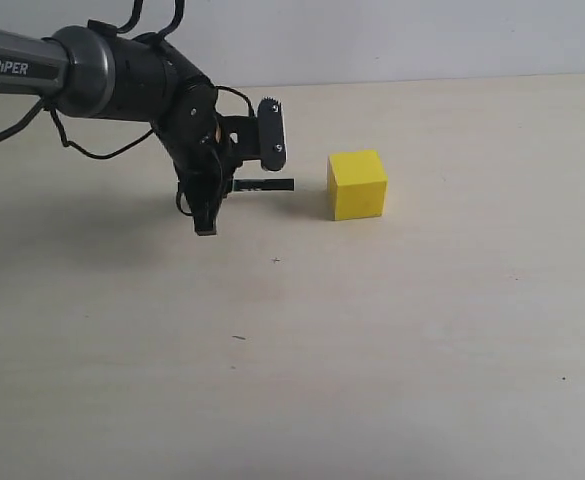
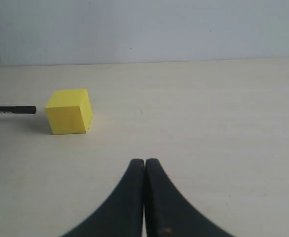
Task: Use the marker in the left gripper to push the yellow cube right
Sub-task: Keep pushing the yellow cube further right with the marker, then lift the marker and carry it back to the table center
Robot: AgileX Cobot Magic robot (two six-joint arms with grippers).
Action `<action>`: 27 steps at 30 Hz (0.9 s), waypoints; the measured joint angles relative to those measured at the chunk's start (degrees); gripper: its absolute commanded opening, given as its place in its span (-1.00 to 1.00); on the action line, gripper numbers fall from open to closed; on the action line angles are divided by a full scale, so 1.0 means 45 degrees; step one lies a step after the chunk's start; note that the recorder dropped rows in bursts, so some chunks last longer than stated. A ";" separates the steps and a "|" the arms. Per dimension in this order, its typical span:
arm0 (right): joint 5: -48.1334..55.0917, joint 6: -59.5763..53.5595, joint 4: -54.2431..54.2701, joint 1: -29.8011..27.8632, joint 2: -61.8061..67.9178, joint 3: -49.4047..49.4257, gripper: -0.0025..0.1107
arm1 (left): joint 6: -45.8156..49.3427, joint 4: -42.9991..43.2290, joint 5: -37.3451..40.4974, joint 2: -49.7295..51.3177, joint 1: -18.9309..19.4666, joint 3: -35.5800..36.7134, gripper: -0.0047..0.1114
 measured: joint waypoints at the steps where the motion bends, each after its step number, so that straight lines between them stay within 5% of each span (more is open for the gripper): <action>1: 0.0000 0.0000 0.0000 0.0000 0.0000 0.0000 -0.96 | -0.0024 0.0000 -0.0073 0.0000 -0.0058 0.0000 -0.92; 11: 0.0000 0.0000 0.0000 0.0000 0.0000 0.0000 -0.96 | -0.0536 -0.0086 -0.0782 0.0789 -0.1708 -0.1204 -0.92; 23: 0.0000 0.0000 0.0000 0.0000 0.0000 0.0000 -0.96 | -0.2510 0.1084 0.0328 0.0814 -0.1167 -0.1473 -0.92; 27: 0.0000 0.0000 0.0000 0.0000 0.0000 0.0000 -0.96 | -0.2570 0.0965 -0.0419 0.1274 -0.1967 -0.2238 -0.92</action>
